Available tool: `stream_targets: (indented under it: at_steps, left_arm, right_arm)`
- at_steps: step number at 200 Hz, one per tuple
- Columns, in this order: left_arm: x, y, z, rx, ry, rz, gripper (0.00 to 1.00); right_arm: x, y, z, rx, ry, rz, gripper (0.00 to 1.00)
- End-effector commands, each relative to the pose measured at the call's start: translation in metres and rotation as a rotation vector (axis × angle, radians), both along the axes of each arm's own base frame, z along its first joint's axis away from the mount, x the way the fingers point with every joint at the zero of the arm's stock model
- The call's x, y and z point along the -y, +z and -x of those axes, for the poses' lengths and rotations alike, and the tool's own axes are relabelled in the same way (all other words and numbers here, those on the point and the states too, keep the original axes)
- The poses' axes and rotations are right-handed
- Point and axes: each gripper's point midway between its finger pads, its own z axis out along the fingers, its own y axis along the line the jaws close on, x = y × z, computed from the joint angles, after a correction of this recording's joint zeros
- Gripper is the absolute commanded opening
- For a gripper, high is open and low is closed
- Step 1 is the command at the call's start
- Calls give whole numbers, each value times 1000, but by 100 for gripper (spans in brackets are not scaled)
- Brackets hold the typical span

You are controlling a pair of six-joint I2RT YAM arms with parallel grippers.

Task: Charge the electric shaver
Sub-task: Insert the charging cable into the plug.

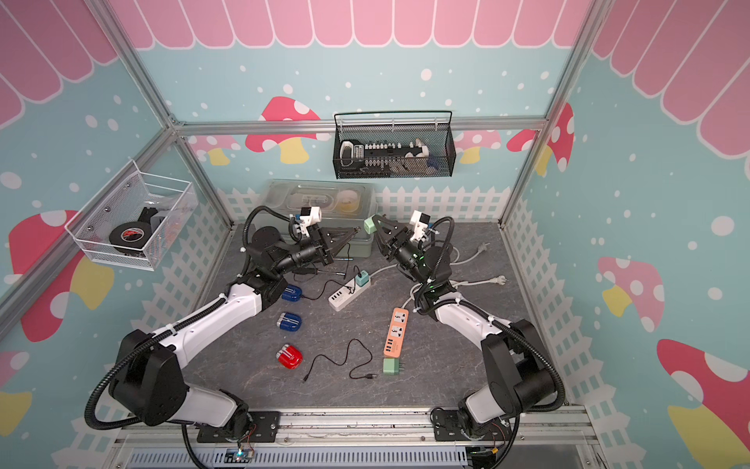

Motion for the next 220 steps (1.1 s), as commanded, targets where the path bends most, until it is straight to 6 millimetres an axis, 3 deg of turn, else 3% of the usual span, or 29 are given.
stream_targets:
  at_steps: [1, 122, 220]
  left_arm:
    - [5, 8, -3, 34, 2, -5, 0]
    - [12, -8, -10, -8, -1, -40, 0]
    - [10, -6, -21, -26, 21, -31, 0]
  right_arm:
    - [0, 18, 11, 51, 8, -21, 0]
    - [-6, 20, 17, 45, 29, -28, 0]
    - [-15, 13, 20, 22, 74, -16, 0]
